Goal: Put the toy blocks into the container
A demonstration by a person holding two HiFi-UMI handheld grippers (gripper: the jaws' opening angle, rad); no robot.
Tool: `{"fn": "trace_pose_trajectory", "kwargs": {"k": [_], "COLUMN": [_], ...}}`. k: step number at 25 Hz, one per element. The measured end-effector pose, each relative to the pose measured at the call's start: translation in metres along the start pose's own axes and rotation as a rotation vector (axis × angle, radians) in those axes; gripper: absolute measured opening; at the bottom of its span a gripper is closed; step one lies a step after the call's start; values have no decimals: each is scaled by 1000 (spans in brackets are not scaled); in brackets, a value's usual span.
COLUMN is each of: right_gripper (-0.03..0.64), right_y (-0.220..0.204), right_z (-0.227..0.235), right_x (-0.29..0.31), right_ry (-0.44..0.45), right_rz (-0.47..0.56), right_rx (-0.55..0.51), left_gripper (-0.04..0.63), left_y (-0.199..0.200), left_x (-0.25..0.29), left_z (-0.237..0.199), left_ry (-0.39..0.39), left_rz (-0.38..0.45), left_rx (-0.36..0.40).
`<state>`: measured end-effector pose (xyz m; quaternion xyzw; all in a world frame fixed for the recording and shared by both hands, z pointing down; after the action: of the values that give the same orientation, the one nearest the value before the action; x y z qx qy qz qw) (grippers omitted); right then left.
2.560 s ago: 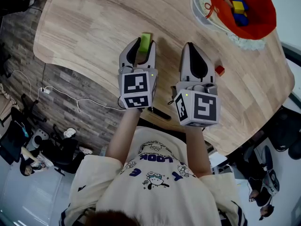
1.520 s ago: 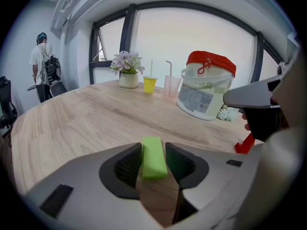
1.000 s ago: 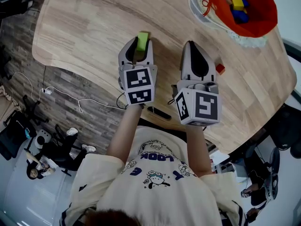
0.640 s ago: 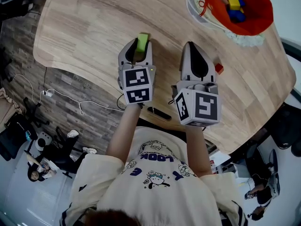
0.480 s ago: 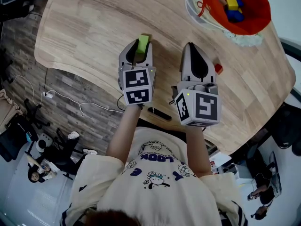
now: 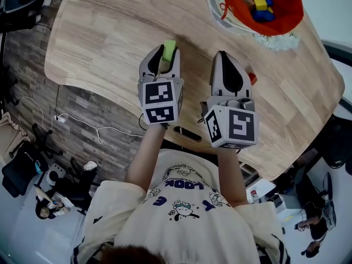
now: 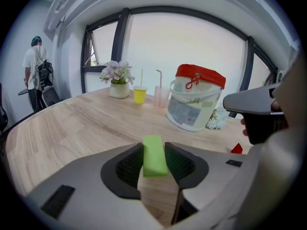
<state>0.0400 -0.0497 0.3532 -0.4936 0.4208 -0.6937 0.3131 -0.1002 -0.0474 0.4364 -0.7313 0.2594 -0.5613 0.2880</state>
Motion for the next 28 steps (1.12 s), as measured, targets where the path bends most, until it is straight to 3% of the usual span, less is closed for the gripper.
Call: {"fn": "trace_pose_trajectory", "kwargs": {"k": [28], "right_gripper": [3], "right_y": [39], "right_z": [42], "right_x": [-47], "right_ry": [-132], "right_rz": [141], "right_rx": [43], "left_gripper": [172], "left_y": [119], "left_x": [-30], "left_z": [83], "left_ry": [-170], "left_rz": [201], "left_rx": [155]}}
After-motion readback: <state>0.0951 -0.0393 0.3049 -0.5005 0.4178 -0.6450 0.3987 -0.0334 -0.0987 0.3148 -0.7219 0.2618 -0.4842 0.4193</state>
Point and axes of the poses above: the fingertips, and each gripper's own axes: x forward along the fingers, z to its right, y out of its top, the point moved 4 cm from there along -x, backward along the fingers, and after that the axes turned 3 degrees about -x, right-handed, at the moved point
